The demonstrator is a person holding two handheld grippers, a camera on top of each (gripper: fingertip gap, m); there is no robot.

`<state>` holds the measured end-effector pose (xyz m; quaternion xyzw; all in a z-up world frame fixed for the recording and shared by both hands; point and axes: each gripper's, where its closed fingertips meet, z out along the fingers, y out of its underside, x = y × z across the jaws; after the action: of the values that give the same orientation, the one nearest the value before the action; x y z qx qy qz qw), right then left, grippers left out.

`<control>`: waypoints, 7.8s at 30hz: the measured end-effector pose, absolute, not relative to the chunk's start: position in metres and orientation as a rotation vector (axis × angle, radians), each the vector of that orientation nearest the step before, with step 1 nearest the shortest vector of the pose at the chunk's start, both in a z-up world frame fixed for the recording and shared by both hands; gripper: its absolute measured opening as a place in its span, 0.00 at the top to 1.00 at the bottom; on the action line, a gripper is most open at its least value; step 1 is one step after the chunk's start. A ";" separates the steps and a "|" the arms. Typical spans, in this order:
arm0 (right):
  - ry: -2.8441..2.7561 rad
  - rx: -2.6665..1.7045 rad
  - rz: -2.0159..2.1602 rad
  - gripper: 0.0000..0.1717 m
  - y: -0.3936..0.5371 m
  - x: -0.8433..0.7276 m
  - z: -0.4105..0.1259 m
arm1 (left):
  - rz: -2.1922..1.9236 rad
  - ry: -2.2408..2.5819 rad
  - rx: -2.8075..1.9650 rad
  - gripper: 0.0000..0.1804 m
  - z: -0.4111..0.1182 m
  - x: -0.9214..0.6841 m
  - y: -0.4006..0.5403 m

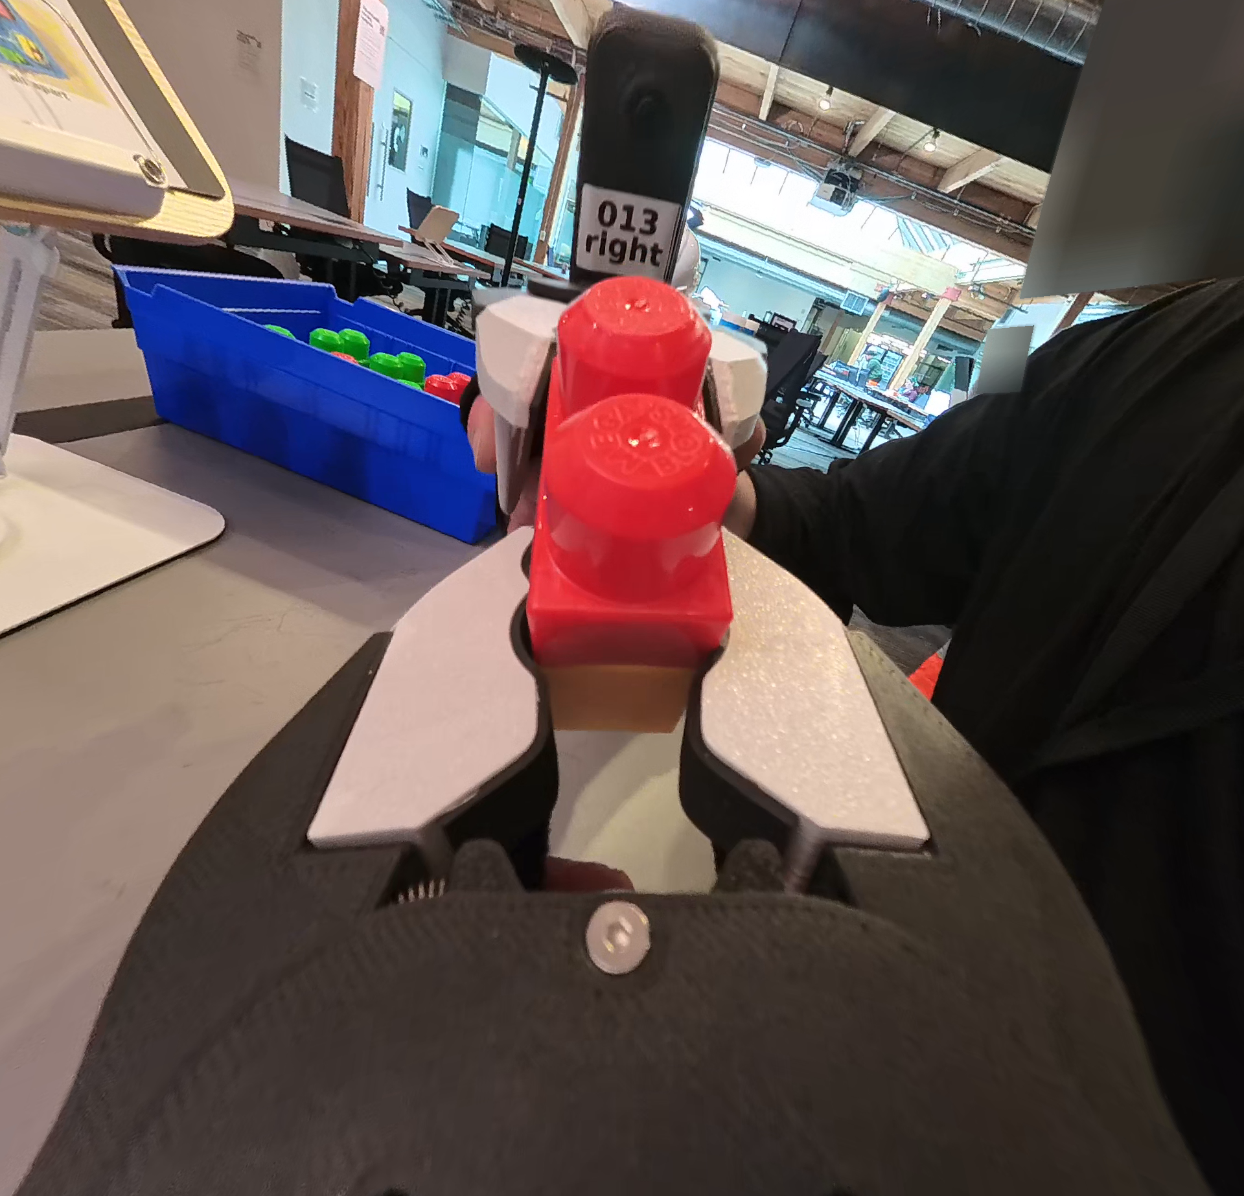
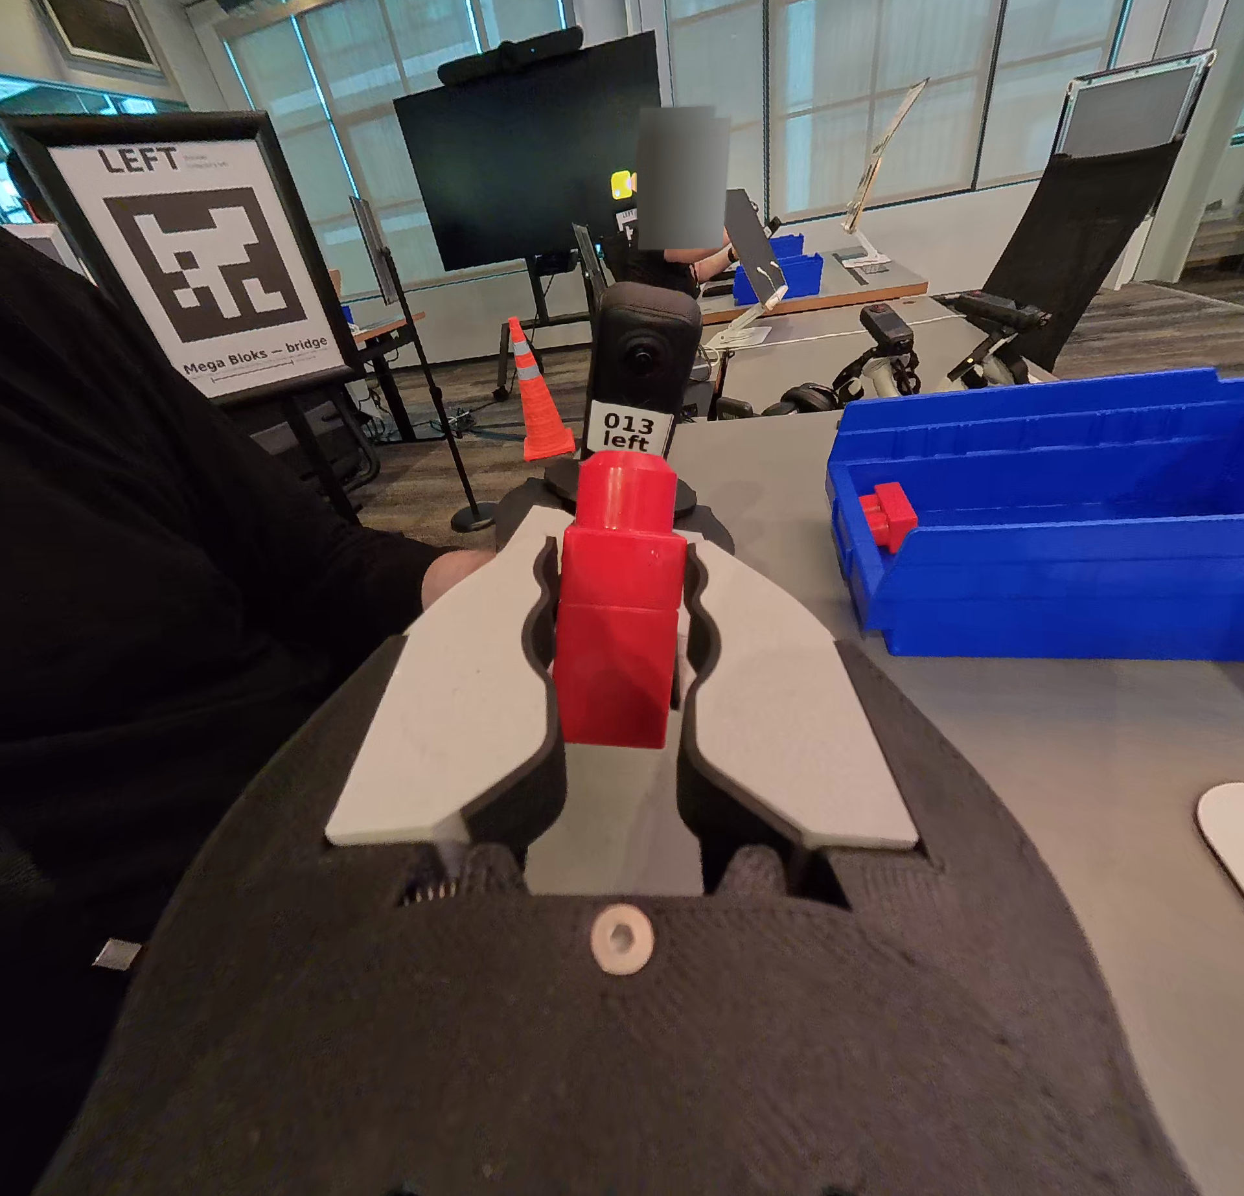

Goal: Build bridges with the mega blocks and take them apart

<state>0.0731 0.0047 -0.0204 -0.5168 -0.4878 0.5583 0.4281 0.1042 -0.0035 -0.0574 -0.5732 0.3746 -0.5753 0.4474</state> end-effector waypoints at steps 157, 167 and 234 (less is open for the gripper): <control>-1.607 -1.516 0.943 0.96 -0.001 0.107 -0.142 | -0.258 0.733 -2.439 0.80 -0.149 -0.095 0.335; -1.628 -1.539 0.913 0.96 0.001 0.105 -0.161 | -0.577 0.986 -2.092 0.80 -0.051 -0.049 0.132; -1.643 -1.567 0.902 0.97 0.007 0.115 -0.169 | -0.379 0.928 -2.475 0.80 -0.188 -0.079 0.303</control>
<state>0.1153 0.0067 -0.1685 -0.6027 -0.6320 0.3467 0.3422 -0.0795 0.3029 -0.1877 -0.9013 0.3379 -0.1381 0.2334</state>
